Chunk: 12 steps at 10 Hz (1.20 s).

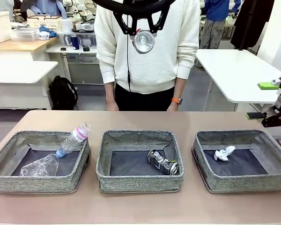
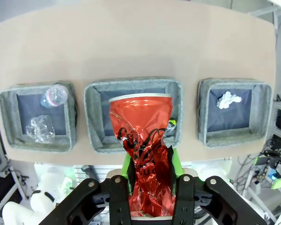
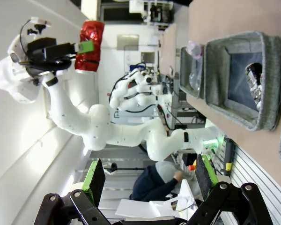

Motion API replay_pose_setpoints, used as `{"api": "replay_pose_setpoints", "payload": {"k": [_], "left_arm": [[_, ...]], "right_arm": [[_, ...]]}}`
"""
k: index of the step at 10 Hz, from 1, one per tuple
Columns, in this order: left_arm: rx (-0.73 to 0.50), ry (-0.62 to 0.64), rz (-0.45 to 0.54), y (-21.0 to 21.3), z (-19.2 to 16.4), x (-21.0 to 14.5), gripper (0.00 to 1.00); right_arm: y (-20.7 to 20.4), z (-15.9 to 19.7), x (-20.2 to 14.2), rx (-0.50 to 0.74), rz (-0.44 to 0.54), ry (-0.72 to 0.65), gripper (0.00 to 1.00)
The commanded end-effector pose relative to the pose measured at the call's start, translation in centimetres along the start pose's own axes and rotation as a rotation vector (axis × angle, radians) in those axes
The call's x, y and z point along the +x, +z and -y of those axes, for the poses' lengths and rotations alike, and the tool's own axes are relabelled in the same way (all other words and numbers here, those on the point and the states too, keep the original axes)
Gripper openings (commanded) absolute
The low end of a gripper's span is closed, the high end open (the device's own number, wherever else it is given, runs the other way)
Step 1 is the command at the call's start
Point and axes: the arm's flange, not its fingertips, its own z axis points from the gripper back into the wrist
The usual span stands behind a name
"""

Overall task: Sort the waste into the appropriate baskets.
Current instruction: Pick up the waste item pointed out by the person, then place the picked waste into the Fabric basket indicated by the person.

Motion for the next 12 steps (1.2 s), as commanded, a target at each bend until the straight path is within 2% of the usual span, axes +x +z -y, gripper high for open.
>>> {"api": "replay_pose_setpoints", "payload": {"k": [1, 12], "left_arm": [[0.001, 0.003, 0.006, 0.41, -0.22, -0.02, 0.35], [0.001, 0.003, 0.006, 0.41, -0.22, -0.02, 0.35]], "right_arm": [[-0.02, -0.56, -0.03, 0.011, 0.001, -0.018, 1.00], [-0.02, -0.56, -0.03, 0.011, 0.001, -0.018, 1.00]]}}
